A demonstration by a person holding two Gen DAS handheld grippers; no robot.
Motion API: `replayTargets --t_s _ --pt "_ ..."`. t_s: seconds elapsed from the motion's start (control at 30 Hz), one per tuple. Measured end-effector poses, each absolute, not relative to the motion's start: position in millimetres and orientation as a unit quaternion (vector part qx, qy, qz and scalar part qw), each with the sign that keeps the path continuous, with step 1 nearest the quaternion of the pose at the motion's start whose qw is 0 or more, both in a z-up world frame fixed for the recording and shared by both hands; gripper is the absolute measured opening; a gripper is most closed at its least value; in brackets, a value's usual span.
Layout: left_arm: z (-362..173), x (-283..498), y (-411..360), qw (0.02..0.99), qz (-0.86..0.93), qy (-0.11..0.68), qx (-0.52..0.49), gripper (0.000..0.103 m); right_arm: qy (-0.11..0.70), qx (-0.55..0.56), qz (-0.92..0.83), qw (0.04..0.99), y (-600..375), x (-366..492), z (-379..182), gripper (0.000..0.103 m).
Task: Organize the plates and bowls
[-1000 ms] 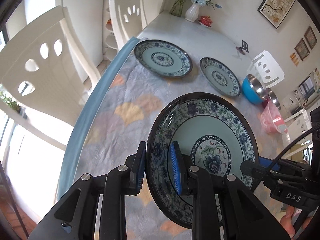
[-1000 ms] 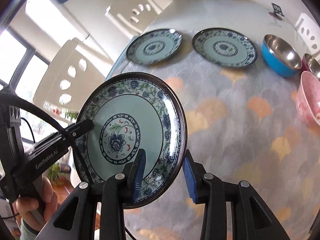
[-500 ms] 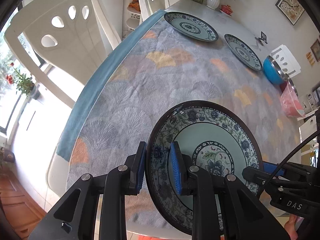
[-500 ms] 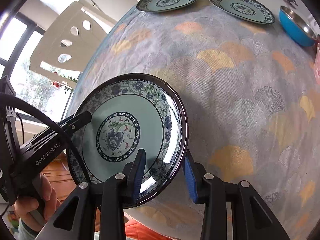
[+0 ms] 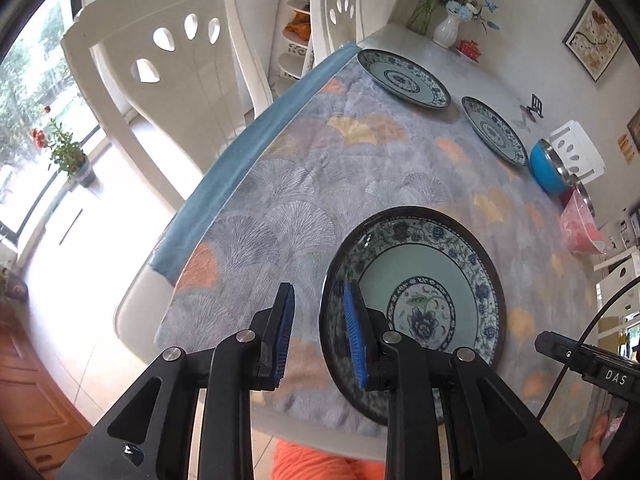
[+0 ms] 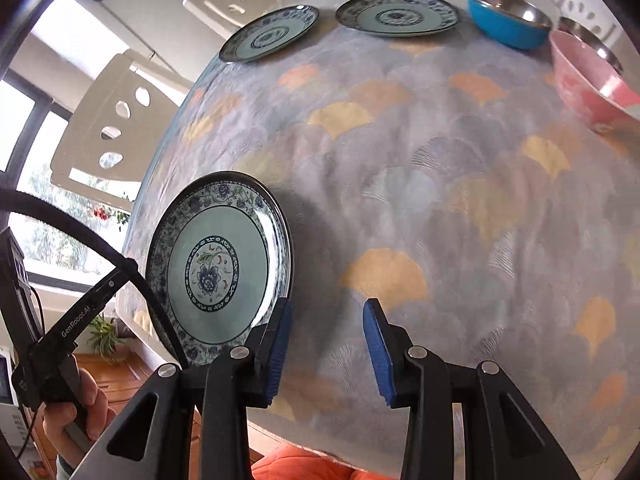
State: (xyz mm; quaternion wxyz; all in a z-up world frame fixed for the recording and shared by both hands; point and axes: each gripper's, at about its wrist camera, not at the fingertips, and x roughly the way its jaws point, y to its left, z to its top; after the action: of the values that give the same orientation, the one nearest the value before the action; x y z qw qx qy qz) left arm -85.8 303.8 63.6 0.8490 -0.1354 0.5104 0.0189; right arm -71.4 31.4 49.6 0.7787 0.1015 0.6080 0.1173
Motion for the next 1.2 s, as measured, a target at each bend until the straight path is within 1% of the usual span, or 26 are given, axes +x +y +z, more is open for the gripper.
replayTargets --t_s 0.13,0.27,0.5,0.53,0.57,0.6,0.63,0.67,0.7,0.73,0.77,0.8,0.83,0.93,1.03,1.1,1.17,1.2 --pt "83.0 -95.6 294.3 0.857 0.007 0.498 -0.129 0.023 0.594 0.119 0.112 0.788 15.5 -86.3 68.5 0.037" --pt "109.8 -96.7 279.7 0.872 -0.015 0.477 -0.112 0.023 0.561 0.121 0.101 0.813 6.9 -92.0 96.3 0.037" --pt "165.3 -67.2 274.6 0.894 -0.052 0.428 -0.12 0.023 0.509 0.124 0.083 0.848 1.3 -82.0 146.5 0.038" --pt "173.2 -62.0 275.5 0.897 -0.057 0.421 -0.12 0.023 0.498 0.128 0.08 0.854 1.7 -75.7 156.0 0.042" --pt "182.9 -53.3 277.3 0.902 -0.062 0.412 -0.118 0.025 0.489 0.132 0.077 0.859 2.1 -71.0 163.4 0.051" --pt "189.3 -46.2 278.7 0.904 -0.065 0.407 -0.114 0.029 0.482 0.134 0.075 0.863 3.3 -66.5 168.4 0.056" --pt "196.8 -38.0 280.6 0.906 -0.069 0.403 -0.11 0.035 0.472 0.138 0.071 0.868 5.4 -60.5 174.8 0.063" --pt "202.8 -31.8 282.1 0.908 -0.073 0.398 -0.108 0.035 0.463 0.144 0.071 0.872 8.3 -52.0 182.3 0.07" --pt "209.4 -23.3 284.4 0.911 -0.077 0.391 -0.104 0.036 0.454 0.15 0.076 0.875 12.2 -42.2 188.6 0.074" --pt "214.4 -14.9 286.9 0.914 -0.08 0.385 -0.1 0.043 0.448 0.152 0.077 0.877 16.6 -33.6 193.7 0.076" --pt "218.4 -4.9 289.7 0.916 -0.081 0.38 -0.095 0.062 0.444 0.151 0.076 0.88 21.0 -24.9 197.7 0.076" --pt "221.2 3.3 292.6 0.918 -0.081 0.376 -0.093 0.073 0.441 0.15 0.075 0.882 24.2 -18.3 199.8 0.076" --pt "223.2 13.6 296.8 0.921 -0.084 0.369 -0.095 0.082 0.44 0.148 0.075 0.883 29.2 -9.0 201.7 0.076" --pt "223.9 50.3 306.5 0.92 -0.105 0.366 -0.092 0.082 0.444 0.139 0.075 0.882 45.7 20.8 202.0 0.076" --pt "213.2 90.5 313.2 0.917 -0.117 0.37 -0.089 0.08 0.451 0.118 0.064 0.882 62.6 51.7 194.0 0.076" --pt "197.2 125.4 321.2 0.907 -0.132 0.386 -0.102 0.072 0.46 0.096 0.052 0.881 78.7 75.2 181.1 0.076" --pt "179.0 157.8 325.8 0.894 -0.145 0.409 -0.112 0.058 0.477 0.083 0.051 0.874 90.3 94.6 165.6 0.075" --pt "170.7 170.1 327.9 0.888 -0.153 0.418 -0.114 0.056 0.485 0.079 0.049 0.87 94.8 103.6 158.1 0.073"
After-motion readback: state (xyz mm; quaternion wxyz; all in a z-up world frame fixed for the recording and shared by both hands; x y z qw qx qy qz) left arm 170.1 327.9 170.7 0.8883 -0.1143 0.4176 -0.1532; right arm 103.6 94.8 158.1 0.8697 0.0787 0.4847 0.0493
